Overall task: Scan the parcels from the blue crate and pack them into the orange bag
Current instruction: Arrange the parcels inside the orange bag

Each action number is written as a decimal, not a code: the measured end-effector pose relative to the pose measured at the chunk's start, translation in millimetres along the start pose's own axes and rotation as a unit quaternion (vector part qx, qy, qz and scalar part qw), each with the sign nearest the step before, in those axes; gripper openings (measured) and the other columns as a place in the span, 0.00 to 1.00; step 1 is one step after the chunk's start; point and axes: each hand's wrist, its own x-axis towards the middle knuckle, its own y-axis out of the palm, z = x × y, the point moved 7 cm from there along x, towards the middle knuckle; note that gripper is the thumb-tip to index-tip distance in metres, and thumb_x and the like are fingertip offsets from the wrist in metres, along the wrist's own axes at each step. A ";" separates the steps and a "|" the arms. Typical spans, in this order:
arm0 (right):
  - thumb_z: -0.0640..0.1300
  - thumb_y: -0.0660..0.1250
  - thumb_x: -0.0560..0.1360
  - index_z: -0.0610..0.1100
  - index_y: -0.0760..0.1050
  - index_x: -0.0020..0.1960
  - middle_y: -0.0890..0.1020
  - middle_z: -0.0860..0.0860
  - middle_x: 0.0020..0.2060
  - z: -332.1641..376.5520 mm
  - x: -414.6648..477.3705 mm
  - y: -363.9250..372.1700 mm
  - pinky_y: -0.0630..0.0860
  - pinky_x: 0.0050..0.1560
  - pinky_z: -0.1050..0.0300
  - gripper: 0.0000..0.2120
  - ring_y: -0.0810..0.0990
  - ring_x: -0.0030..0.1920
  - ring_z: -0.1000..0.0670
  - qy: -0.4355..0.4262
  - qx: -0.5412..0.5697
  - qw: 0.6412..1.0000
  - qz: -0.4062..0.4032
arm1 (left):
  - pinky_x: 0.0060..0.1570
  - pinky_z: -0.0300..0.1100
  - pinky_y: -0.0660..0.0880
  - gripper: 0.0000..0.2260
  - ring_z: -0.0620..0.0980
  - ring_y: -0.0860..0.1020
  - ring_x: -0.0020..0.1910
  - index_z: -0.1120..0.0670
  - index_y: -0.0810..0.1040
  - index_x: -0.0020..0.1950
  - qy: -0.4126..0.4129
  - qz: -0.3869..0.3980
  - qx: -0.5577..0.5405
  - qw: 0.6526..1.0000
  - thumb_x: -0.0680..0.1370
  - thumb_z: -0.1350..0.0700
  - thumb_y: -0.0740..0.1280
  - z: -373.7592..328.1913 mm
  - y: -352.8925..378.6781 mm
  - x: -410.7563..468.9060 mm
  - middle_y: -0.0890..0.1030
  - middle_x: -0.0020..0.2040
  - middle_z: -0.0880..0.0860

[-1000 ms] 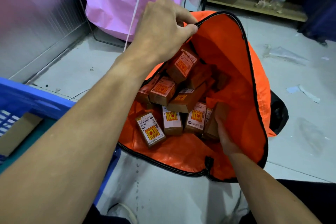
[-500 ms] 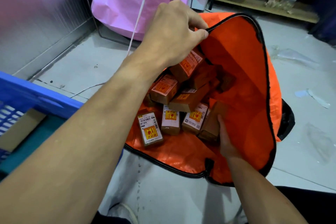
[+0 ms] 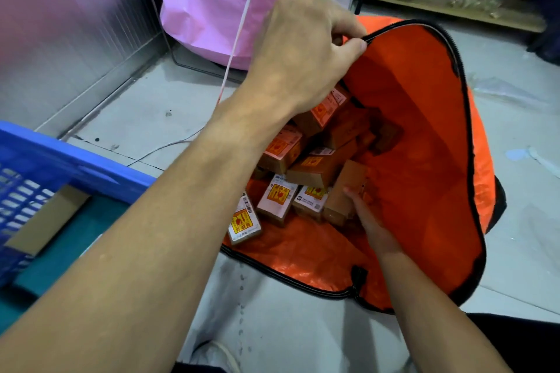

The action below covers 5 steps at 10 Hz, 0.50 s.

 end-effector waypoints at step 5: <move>0.65 0.81 0.62 0.47 0.60 0.81 0.69 0.47 0.76 19.9 48.5 10.7 0.66 0.68 0.52 0.56 0.68 0.76 0.44 -0.135 0.035 0.979 -0.151 | 0.41 0.23 0.68 0.07 0.31 0.76 0.36 0.49 0.89 0.52 -0.035 0.003 -0.004 0.999 0.77 0.50 0.74 13.6 -3.3 2.2 0.78 0.39 0.34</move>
